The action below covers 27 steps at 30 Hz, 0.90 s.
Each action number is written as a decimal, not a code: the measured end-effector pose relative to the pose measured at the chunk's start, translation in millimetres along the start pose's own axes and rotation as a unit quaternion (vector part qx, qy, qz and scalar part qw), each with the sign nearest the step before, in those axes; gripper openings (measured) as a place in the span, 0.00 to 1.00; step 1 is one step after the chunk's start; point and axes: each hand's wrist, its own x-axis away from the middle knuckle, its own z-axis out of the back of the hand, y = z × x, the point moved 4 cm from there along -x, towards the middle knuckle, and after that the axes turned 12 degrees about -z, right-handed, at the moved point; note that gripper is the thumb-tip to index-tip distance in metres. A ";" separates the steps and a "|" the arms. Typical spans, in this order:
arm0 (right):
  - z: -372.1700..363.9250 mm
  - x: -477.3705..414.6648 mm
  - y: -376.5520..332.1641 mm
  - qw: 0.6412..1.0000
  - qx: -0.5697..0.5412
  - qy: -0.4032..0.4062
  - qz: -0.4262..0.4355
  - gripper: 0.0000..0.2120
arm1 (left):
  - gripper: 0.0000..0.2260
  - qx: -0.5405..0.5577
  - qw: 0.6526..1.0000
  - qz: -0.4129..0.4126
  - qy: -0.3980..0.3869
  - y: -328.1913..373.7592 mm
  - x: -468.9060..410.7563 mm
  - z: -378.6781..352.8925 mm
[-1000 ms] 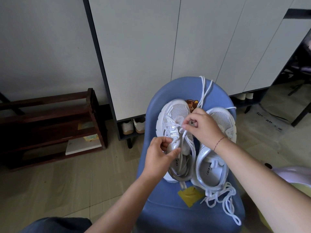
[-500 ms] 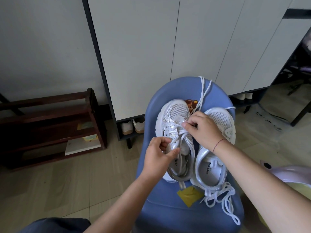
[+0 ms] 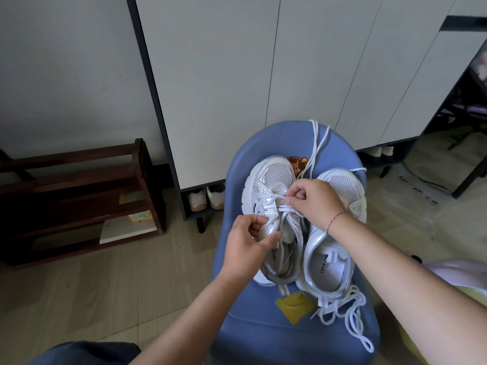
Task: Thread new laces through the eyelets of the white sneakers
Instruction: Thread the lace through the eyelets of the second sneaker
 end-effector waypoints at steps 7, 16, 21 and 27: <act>7.1 -16.0 -20.3 0.995 0.061 0.061 0.047 0.05 | 0.13 -0.009 1.000 -0.005 0.000 -0.3 0.3 0.8; 1.5 3.0 -2.1 0.998 0.062 -0.007 -0.031 0.12 | 0.13 -0.006 1.000 0.001 0.002 -2.0 -0.5 -0.3; 4.7 -8.3 -9.9 0.997 0.064 0.038 -0.015 0.09 | 0.13 -0.005 1.000 0.001 0.007 -2.0 0.0 0.2; 23.9 -18.9 -24.0 0.997 -0.006 0.077 -0.005 0.09 | 0.13 -0.003 1.000 0.004 0.004 -3.5 0.0 1.2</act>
